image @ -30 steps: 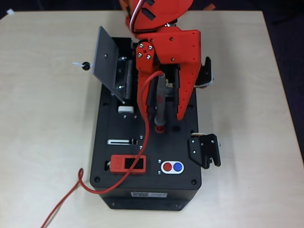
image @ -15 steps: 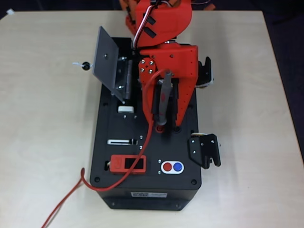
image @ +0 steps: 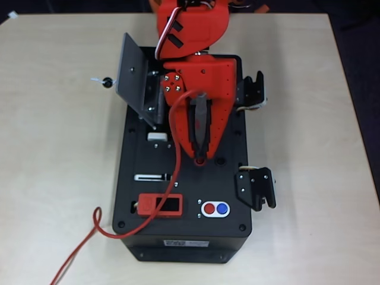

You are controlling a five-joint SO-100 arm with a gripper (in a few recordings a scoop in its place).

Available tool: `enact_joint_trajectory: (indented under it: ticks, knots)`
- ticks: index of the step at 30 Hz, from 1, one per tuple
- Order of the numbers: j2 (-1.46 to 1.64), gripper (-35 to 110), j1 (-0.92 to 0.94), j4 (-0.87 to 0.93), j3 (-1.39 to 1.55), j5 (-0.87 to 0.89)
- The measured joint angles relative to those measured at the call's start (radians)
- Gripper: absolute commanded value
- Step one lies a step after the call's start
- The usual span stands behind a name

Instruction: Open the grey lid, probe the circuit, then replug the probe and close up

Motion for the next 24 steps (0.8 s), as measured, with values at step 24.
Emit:
enact_joint_trajectory:
  ticks: [24]
  knots:
    - [-0.003,0,0.031,0.107,-0.078,-0.156]
